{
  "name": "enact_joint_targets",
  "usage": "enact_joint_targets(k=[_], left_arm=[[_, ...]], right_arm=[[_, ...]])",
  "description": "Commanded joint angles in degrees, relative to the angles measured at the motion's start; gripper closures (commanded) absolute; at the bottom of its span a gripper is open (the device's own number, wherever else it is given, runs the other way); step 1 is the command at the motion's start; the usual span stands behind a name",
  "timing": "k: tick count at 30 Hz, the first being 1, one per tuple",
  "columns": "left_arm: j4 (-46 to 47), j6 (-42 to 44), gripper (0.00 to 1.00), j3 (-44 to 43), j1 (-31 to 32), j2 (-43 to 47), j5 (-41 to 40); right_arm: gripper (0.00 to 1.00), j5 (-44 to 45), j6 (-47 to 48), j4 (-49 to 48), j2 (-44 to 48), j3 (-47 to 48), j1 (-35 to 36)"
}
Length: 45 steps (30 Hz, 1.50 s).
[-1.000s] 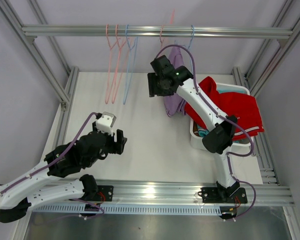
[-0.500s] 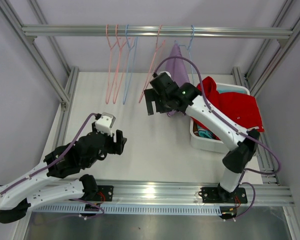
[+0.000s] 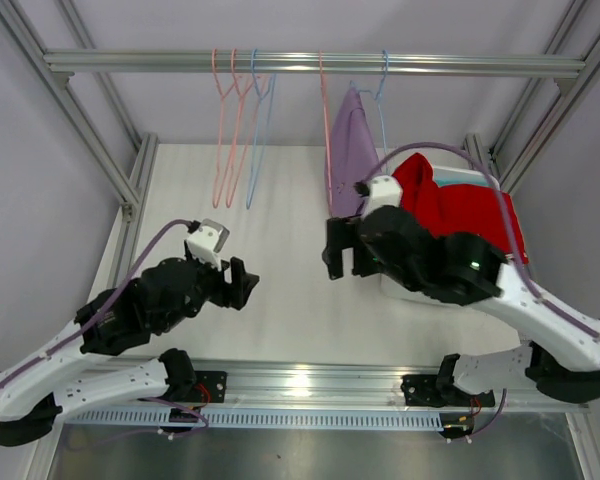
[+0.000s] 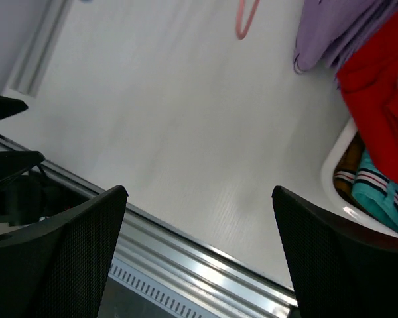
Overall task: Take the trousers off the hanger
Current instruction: Place the hanger at the clothesline, then pick up the hanger from the clothesline.
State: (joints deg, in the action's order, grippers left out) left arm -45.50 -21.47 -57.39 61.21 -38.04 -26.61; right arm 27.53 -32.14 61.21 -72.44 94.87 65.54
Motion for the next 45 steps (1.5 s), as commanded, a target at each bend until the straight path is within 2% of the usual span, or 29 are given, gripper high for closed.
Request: enact_joint_targets(k=[1, 5, 9, 10, 12, 18, 22, 27, 36, 45], left_arm=[[4.53, 0.91, 0.25, -8.69, -0.48, -2.12, 11.89], [10.75, 1.26, 0.21, -17.92, -0.48, -7.73, 18.87], [12.19, 2.4, 0.17, -27.76, -0.48, -19.32, 20.81], [12.18, 2.75, 0.16, -33.7, -0.56, -24.83, 21.16], [12.62, 2.58, 0.15, -39.26, -0.83, -30.4, 22.39], [14.55, -3.04, 0.15, -54.84, -4.34, -50.18, 30.82], [15.44, -4.1, 0.14, -63.97, -5.75, -59.59, 30.04], [16.31, -6.3, 0.14, -69.87, -7.6, -67.94, 27.24], [17.9, -6.21, 0.12, -73.48, -9.09, -73.84, 20.81], [25.1, -10.87, 0.11, -74.89, -14.54, -78.5, 28.44]], right_arm=[[0.05, 8.85, -2.84, -0.39, 10.81, -0.12, 1.17], [0.05, 12.54, -1.0, -1.53, 18.91, -1.44, 1.17], [0.05, 15.09, 0.5, -3.2, 24.62, -3.9, 1.17], [0.05, 15.53, 0.67, -3.64, 26.46, -4.86, 1.17], [0.05, 16.06, 0.68, -3.64, 28.14, -5.74, 1.17], [0.05, 12.29, 0.24, -7.59, 34.91, -13.03, 1.08], [0.05, 11.06, 0.06, -8.56, 38.16, -16.38, 1.0], [0.05, 9.74, 0.24, -9.97, 41.94, -20.16, 1.0], [0.04, 10.79, 2.08, -9.71, 44.93, -21.39, 1.0], [0.02, 12.37, 2.26, -9.53, 45.81, -23.41, 1.17]])
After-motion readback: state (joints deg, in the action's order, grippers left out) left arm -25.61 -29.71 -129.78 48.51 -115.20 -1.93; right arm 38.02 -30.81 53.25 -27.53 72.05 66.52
